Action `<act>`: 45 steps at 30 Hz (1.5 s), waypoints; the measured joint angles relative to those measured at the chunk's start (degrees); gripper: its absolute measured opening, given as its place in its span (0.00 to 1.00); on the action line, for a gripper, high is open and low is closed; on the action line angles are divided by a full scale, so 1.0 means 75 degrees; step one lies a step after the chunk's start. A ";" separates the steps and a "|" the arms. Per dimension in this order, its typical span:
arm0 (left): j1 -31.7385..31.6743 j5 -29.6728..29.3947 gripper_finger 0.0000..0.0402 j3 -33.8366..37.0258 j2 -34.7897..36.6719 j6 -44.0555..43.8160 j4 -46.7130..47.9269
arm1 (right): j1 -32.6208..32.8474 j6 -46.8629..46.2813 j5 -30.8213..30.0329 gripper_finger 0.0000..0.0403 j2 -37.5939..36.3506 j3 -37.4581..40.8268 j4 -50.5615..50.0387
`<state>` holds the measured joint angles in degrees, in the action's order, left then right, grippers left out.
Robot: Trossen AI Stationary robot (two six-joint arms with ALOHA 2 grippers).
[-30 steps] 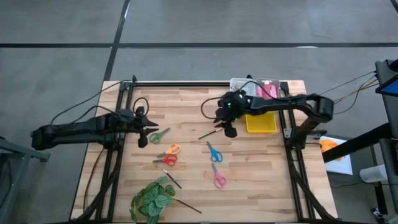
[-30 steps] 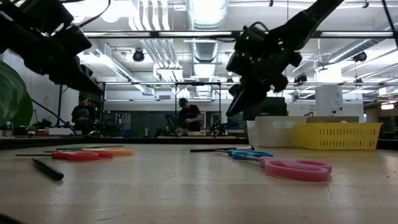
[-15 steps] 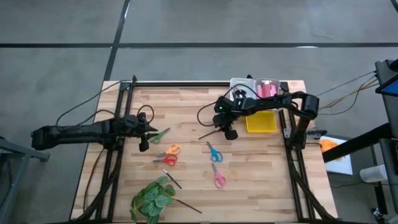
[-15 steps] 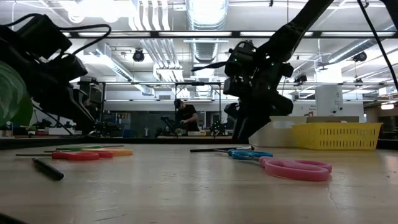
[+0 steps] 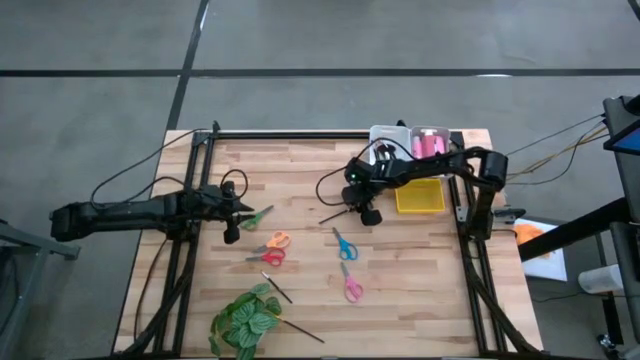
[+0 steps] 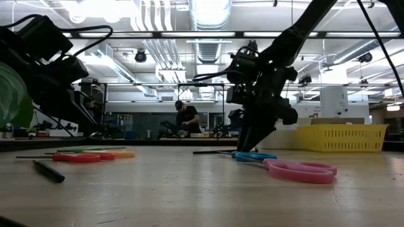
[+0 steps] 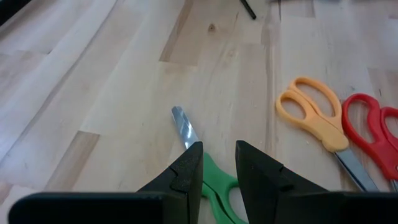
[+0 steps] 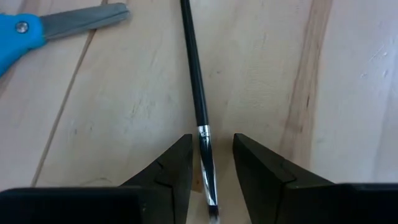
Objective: Pick & Place Paint Supplies
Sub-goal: Put the black paint brush into the white bin
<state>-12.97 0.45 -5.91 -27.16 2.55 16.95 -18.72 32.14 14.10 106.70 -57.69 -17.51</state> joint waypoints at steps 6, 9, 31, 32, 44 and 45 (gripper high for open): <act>0.0000 0.0000 0.24 0.0000 0.0000 0.0000 0.0000 | 0.0192 0.0002 -0.0728 0.21 -0.0048 0.0004 -0.0034; 0.0000 0.0000 0.24 0.0000 0.0000 0.0000 0.0000 | 0.0269 0.0000 -0.0712 0.12 -0.0048 0.0027 -0.0031; 0.0000 0.0000 0.24 -0.0006 0.0000 0.0000 0.0006 | 0.0263 -0.0610 -0.0339 0.05 -0.0298 0.0109 -0.0119; 0.0000 0.0000 0.24 -0.0006 0.0000 0.0000 0.0006 | 0.0260 -0.0681 -0.0333 0.05 -0.0376 0.0122 -0.0162; 0.0000 0.0000 0.24 -0.0009 0.0000 0.0000 0.0009 | 0.0106 -0.2509 -0.0307 0.05 -0.1860 0.0096 -0.0064; 0.0000 0.0000 0.24 -0.0009 0.0000 0.0002 0.0008 | 0.0057 -0.2759 -0.0308 0.05 -0.2030 0.0096 -0.0088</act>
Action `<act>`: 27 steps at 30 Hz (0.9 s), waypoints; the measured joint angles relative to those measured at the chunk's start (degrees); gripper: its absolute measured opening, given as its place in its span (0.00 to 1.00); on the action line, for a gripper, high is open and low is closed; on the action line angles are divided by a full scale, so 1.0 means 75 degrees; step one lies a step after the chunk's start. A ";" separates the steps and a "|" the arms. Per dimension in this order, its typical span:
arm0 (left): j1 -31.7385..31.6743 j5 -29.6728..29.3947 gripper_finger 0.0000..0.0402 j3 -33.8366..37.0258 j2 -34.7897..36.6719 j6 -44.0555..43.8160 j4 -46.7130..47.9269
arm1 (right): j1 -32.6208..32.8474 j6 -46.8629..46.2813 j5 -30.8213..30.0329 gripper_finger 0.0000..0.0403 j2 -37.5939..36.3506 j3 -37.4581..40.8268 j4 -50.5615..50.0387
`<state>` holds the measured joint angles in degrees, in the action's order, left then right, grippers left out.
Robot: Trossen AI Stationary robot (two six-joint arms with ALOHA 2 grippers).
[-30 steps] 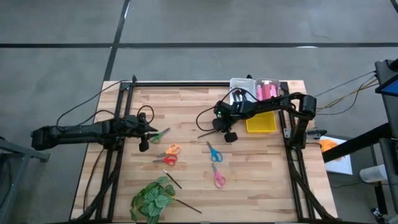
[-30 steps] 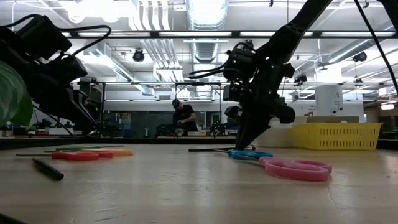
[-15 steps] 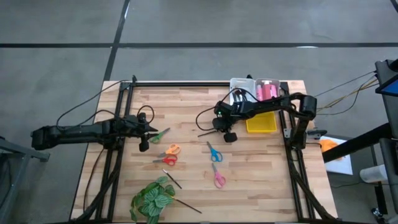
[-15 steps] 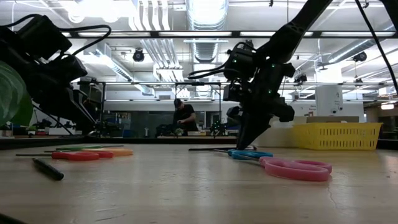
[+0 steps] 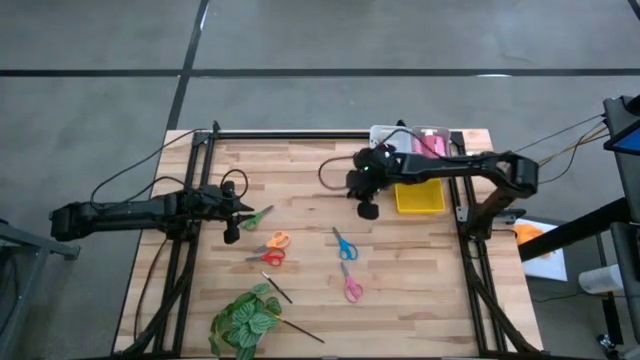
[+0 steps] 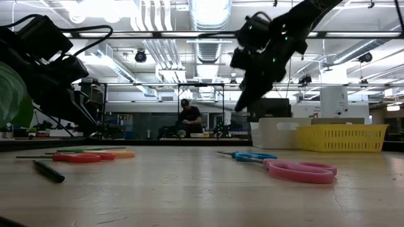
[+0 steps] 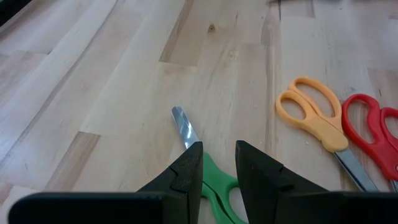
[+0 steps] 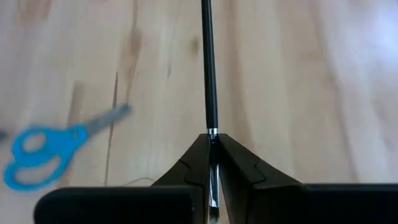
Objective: Pick & Place Paint Supplies
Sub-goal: Put the black paint brush into the white bin
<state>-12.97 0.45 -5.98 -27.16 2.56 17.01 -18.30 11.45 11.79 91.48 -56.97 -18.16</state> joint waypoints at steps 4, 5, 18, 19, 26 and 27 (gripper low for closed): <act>-0.0001 0.0000 0.24 0.0000 0.0002 0.0000 -0.0001 | -0.0259 -0.1086 0.0004 0.05 -0.0817 -0.0003 -0.0007; 0.0000 0.0000 0.24 0.0000 0.0000 -0.0001 -0.0001 | -0.0329 -0.1388 0.0007 0.05 -0.1043 -0.0006 -0.0001; -0.0003 0.0000 0.24 0.0000 0.0003 -0.0002 0.0001 | -0.1265 -0.4510 -0.2450 0.05 -0.3213 -0.0015 -0.1073; -0.0003 0.0003 0.24 0.0000 0.0003 0.0001 0.0001 | -0.1329 -0.4653 -0.2613 0.05 -0.3283 -0.0015 -0.1261; -0.0003 0.0000 0.24 0.0000 0.0003 -0.0002 -0.0002 | -0.1704 -0.5639 -0.3189 0.05 -0.3329 0.0008 -0.2299; -0.0003 0.0000 0.24 0.0000 0.0003 -0.0002 0.0001 | -0.1757 -0.5796 -0.3201 0.05 -0.3279 0.0043 -0.2337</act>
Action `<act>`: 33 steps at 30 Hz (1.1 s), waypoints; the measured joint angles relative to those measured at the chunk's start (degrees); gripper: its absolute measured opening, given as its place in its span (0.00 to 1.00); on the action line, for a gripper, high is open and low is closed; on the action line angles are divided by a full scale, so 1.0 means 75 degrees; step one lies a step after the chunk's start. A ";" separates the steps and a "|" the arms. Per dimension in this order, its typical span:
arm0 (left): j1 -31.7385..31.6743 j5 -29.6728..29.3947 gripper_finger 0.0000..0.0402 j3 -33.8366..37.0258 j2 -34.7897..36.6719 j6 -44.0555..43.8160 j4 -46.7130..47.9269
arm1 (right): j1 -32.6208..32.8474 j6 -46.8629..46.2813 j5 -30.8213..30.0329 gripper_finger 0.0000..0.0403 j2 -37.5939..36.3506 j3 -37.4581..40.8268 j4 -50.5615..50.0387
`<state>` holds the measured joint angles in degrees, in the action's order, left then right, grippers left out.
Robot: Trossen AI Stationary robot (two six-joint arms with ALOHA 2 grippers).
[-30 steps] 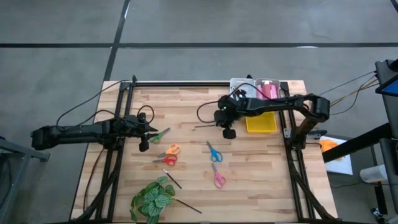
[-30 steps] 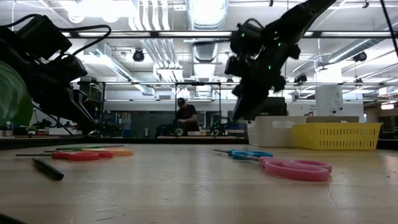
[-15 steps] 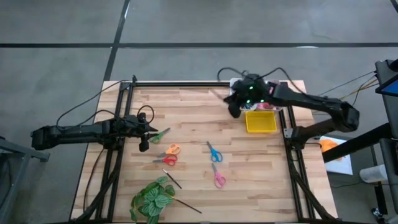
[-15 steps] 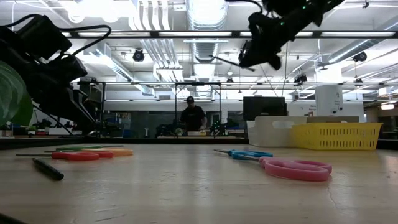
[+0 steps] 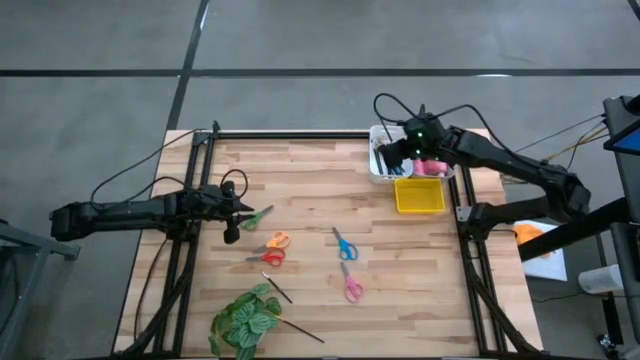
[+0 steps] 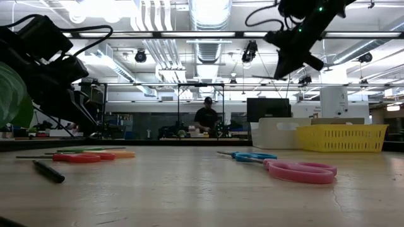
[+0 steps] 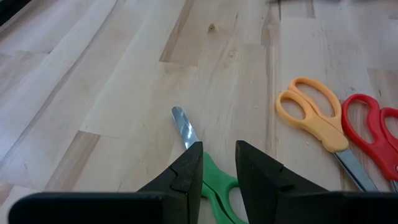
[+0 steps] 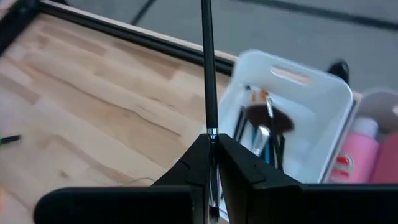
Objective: Pick & Place Paint Supplies
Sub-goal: Put the black paint brush into the white bin
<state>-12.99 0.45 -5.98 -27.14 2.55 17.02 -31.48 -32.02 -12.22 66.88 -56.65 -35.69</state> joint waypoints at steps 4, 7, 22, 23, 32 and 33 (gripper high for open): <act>0.0000 0.0002 0.24 0.0000 0.0000 0.0003 0.0000 | -0.0148 -0.0432 -0.0313 0.05 0.0287 0.0224 -0.0003; 0.0000 0.0002 0.24 0.0000 0.0000 0.0000 -0.0002 | -0.0282 -0.0732 -0.0374 0.05 0.0580 0.0413 0.0005; 0.0003 0.0000 0.24 0.0000 0.0000 0.0003 0.0000 | -0.0976 -0.0873 0.0182 0.05 0.2728 0.0572 0.0765; 0.0000 0.0000 0.24 0.0000 0.0000 0.0000 -0.0003 | -0.0998 -0.0873 0.0261 0.05 0.2860 0.0572 0.0826; 0.0000 0.0001 0.24 0.0000 0.0000 0.0000 0.0000 | -0.1094 -0.0847 0.0641 0.05 0.3451 0.0572 0.1248; 0.0000 0.0000 0.24 0.0000 0.0000 0.0000 -0.0003 | -0.1108 -0.0844 0.0643 0.05 0.3454 0.0572 0.1228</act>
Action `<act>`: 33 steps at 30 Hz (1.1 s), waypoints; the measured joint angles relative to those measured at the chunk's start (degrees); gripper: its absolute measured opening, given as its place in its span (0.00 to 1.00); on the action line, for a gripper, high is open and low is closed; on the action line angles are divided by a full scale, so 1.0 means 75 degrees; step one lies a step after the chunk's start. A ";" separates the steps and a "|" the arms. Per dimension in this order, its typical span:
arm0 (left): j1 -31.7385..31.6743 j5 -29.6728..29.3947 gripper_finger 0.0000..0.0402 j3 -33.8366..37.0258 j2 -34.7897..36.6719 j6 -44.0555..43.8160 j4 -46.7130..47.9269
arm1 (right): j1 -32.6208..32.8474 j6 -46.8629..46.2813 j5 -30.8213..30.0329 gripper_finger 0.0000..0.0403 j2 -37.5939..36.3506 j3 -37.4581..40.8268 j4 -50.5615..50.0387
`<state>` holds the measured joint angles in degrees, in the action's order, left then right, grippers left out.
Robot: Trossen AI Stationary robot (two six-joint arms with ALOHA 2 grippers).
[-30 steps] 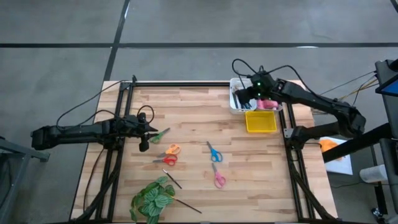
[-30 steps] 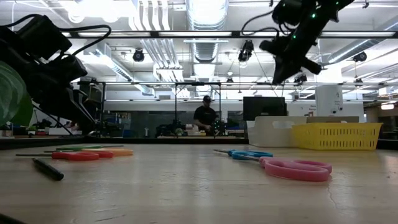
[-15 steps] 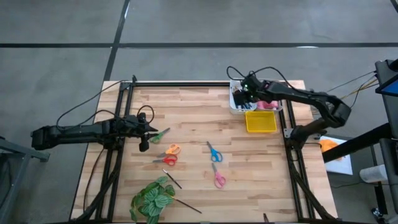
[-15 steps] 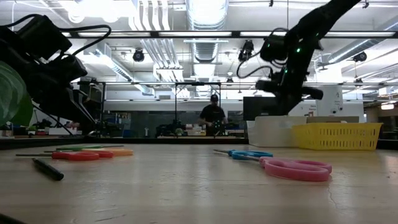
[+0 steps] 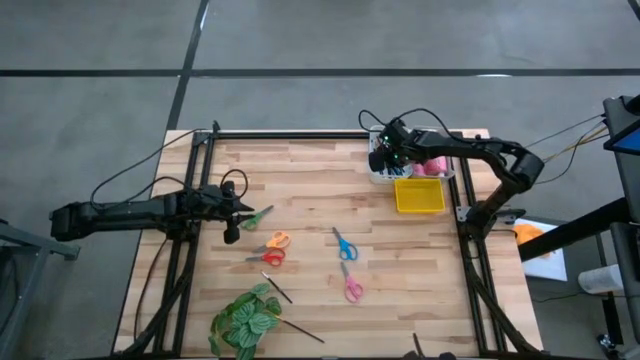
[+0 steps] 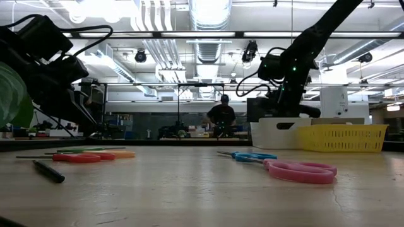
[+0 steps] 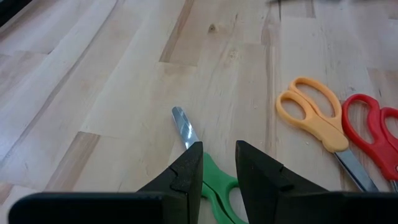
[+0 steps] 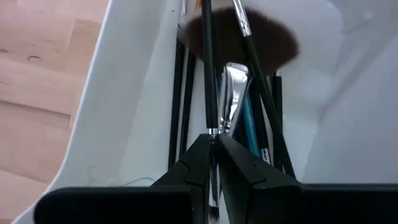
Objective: Pick & Place Paint Supplies
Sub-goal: Put the black paint brush into the white bin
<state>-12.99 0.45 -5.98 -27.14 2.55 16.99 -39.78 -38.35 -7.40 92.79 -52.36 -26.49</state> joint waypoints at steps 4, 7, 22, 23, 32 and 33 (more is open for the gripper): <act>0.0000 0.0000 0.24 0.0000 0.0000 0.0000 0.0000 | -0.0004 0.0159 -0.0006 0.05 -0.0050 0.0000 0.0011; 0.0000 0.0000 0.24 0.0000 0.0000 0.0000 0.0000 | -0.0004 0.0306 -0.0009 0.05 -0.0098 0.0000 0.0017; 0.0000 0.0000 0.24 0.0000 0.0000 0.0000 0.0000 | -0.0004 0.0271 -0.0009 0.28 -0.0101 0.0009 0.0024; 0.0000 0.0002 0.24 0.0000 0.0000 0.0000 0.0000 | -0.0004 0.0271 -0.0009 0.28 -0.0101 0.0009 0.0024; 0.0000 0.0001 0.24 0.0000 0.0000 0.0000 0.0002 | 0.0002 0.0380 0.0251 0.25 -0.0388 -0.0001 0.0061; 0.0002 0.0001 0.24 0.0000 -0.0001 0.0000 0.0000 | 0.0002 0.0491 0.0265 0.25 -0.0469 -0.0018 0.0059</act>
<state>-12.98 0.45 -5.98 -27.14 2.55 16.99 -39.77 -34.67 -5.41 89.27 -52.49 -26.04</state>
